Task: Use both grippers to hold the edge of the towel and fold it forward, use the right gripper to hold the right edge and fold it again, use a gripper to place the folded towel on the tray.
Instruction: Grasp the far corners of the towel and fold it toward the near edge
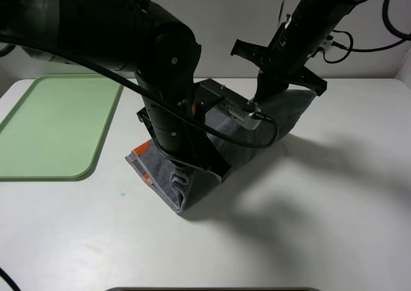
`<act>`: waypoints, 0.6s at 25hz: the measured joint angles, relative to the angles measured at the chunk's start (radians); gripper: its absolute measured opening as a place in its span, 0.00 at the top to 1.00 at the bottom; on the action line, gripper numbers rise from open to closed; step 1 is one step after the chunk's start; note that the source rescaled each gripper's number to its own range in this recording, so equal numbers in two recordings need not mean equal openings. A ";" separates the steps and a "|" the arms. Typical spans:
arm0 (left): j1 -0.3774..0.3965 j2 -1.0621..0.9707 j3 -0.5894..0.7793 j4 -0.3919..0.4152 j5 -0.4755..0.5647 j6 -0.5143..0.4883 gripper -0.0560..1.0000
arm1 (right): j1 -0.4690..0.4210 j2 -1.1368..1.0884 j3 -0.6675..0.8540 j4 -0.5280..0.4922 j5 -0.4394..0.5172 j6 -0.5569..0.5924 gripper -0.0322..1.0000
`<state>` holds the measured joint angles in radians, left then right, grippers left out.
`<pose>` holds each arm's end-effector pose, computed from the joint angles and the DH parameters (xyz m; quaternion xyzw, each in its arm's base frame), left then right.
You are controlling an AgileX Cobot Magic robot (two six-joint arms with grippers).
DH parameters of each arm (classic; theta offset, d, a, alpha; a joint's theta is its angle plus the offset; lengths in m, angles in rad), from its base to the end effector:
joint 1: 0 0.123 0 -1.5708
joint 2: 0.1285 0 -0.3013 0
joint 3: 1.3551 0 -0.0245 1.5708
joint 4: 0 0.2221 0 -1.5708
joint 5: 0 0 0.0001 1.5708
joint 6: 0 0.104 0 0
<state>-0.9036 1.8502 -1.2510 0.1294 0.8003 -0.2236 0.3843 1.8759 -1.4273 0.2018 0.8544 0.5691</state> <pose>0.2253 -0.2705 0.2121 0.3665 0.9200 -0.0249 0.1364 0.3460 0.1569 0.2447 0.1418 0.9703 0.1574 0.1164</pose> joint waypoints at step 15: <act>0.153 0.000 0.000 -0.005 -0.001 0.072 0.95 | 0.027 0.134 -0.152 -0.002 0.019 0.000 0.97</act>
<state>-0.7503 1.8502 -1.2510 0.1246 0.7992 -0.1515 0.4109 2.0102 -1.5796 0.1996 0.8731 0.5691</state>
